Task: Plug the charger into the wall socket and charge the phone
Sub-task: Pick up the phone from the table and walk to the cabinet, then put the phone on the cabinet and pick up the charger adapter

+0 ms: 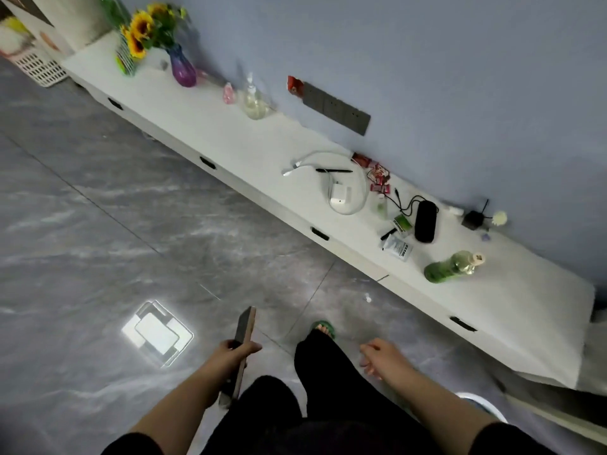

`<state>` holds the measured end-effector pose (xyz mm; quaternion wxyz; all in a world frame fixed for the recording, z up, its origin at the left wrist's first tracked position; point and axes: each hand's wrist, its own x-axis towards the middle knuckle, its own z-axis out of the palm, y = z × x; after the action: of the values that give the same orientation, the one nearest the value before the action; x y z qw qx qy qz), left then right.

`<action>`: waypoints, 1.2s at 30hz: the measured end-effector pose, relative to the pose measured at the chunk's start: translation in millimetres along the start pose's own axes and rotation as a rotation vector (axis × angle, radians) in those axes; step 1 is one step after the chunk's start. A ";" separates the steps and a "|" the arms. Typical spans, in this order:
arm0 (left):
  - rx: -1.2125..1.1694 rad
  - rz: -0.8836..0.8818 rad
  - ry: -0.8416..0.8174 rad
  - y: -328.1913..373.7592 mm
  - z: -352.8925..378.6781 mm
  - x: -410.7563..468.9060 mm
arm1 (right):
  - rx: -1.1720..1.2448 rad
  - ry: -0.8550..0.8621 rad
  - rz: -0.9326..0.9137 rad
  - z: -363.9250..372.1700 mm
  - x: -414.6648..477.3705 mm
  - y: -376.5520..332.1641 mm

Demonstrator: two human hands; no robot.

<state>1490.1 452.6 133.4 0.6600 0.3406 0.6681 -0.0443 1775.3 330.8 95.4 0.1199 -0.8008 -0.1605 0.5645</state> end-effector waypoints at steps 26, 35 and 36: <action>0.425 0.060 -0.165 381.2 -175.6 211.8 | 0.392 0.222 0.182 0.4 132.8 -318.5; 0.619 0.168 -0.112 447.6 -116.7 282.4 | 0.400 0.192 0.151 -19.1 233.6 -381.4; 0.648 0.178 -0.079 453.4 -109.6 293.7 | 0.383 0.189 0.143 -19.3 247.0 -389.5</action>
<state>1660.0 971.3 56.1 0.5441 0.5876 0.5610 -0.2096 1822.9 785.7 33.5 0.2443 -0.8220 0.0186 0.5141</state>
